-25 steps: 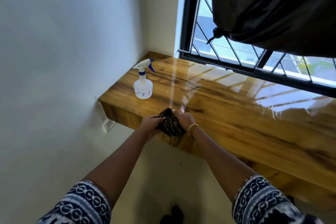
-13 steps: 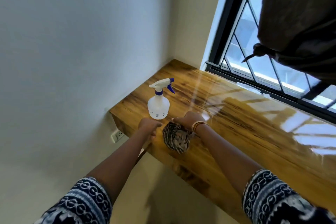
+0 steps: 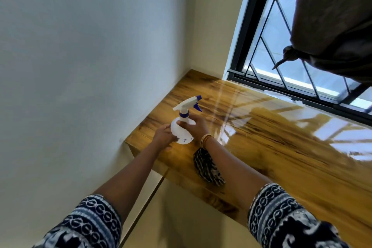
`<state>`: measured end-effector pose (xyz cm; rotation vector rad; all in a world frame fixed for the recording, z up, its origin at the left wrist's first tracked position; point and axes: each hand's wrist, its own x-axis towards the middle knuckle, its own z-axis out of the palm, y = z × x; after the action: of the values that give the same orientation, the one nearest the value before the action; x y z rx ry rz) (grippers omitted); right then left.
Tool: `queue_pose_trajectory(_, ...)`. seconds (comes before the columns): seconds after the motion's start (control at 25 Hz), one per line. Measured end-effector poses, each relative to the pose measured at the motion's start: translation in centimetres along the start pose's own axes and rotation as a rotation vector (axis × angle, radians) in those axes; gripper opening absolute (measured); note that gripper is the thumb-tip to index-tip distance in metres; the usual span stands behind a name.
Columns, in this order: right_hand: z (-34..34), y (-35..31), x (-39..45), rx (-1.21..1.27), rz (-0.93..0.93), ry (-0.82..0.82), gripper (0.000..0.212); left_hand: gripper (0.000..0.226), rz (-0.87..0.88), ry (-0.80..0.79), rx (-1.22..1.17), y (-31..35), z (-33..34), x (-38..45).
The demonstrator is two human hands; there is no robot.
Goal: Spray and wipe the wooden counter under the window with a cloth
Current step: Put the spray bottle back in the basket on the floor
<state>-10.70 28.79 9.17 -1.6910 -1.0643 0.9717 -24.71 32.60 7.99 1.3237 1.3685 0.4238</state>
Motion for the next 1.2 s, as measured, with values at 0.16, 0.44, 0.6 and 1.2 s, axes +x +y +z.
queue_pose_trajectory(0.16,-1.2,0.3,-1.5,0.002,-0.005,0.105,0.035,0.067,0.058,-0.126,0.031,0.5,0.2,-0.4)
queue_pose_trajectory(0.44,-9.3,0.3,-6.9,0.092,-0.084,0.461,0.027,0.066,0.184,-0.365,-0.076,4.8,4.9,-5.4)
queue_pose_trajectory(0.6,-15.5,2.7,-14.8,0.153,-0.082,0.637,0.024,0.056,0.172,-0.485,-0.097,5.7,12.5,-11.3)
queue_pose_trajectory(1.2,-31.2,18.2,-50.6,0.220,0.206,1.219,0.022,0.031,-0.005,-0.839,0.174,-3.3,43.3,-37.1)
